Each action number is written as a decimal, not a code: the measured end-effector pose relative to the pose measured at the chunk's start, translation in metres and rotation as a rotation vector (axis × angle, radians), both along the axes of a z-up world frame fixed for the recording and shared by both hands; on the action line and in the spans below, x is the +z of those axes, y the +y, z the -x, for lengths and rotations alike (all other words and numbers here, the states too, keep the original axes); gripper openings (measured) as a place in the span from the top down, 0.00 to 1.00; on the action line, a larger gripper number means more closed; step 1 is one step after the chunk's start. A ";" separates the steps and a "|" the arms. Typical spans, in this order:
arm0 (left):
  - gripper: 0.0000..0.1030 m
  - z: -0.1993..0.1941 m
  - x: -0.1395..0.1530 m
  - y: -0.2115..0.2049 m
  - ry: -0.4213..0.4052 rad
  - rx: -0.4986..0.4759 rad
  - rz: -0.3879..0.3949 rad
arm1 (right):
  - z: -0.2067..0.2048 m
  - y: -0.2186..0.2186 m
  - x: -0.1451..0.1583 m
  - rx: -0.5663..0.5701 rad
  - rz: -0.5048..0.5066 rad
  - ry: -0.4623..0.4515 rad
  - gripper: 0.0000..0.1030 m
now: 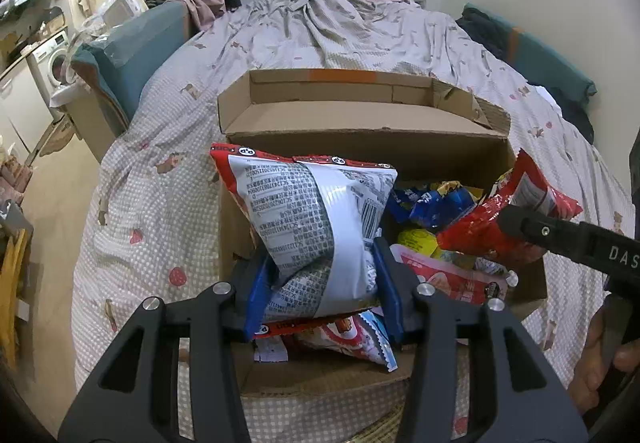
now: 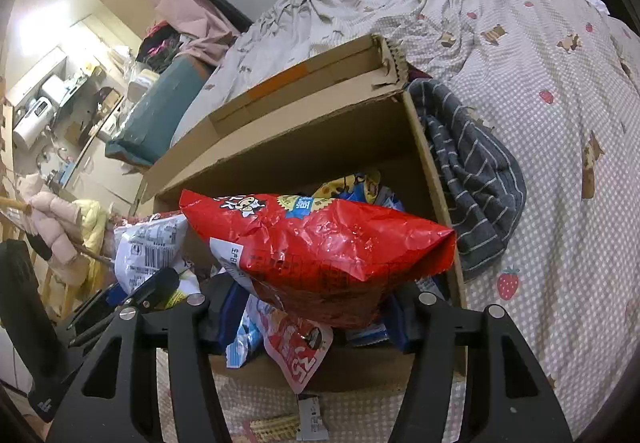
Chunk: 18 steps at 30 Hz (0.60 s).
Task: Organize snacks
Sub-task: 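Lower the white-blue bag and red bag into the box and open both tools, then withdraw both open tools from the box toward the snacks on the bed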
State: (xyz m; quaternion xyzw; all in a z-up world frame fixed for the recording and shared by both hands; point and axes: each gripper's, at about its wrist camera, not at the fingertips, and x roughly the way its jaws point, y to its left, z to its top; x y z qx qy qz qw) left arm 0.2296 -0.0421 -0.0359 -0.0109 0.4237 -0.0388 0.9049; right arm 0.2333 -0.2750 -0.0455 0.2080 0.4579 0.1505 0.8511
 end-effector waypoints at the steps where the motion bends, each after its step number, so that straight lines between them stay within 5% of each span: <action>1: 0.57 0.000 0.000 0.000 -0.003 0.001 0.004 | 0.000 0.000 0.000 -0.003 -0.002 -0.001 0.40; 6: 0.56 0.000 0.000 -0.002 -0.004 -0.005 -0.007 | 0.001 -0.003 0.002 -0.020 -0.020 -0.003 0.35; 9: 0.46 0.001 0.001 -0.002 -0.007 0.003 -0.013 | 0.007 -0.008 0.013 -0.073 -0.013 -0.064 0.00; 11: 0.21 0.005 0.005 -0.001 -0.035 0.012 -0.016 | 0.011 -0.011 0.022 -0.101 0.013 -0.113 0.00; 12: 0.17 0.007 0.007 -0.002 -0.050 0.015 -0.021 | 0.012 -0.011 0.025 -0.102 0.024 -0.127 0.00; 18: 0.13 0.011 0.013 -0.002 -0.070 0.005 -0.016 | 0.012 -0.016 0.024 -0.093 0.011 -0.107 0.00</action>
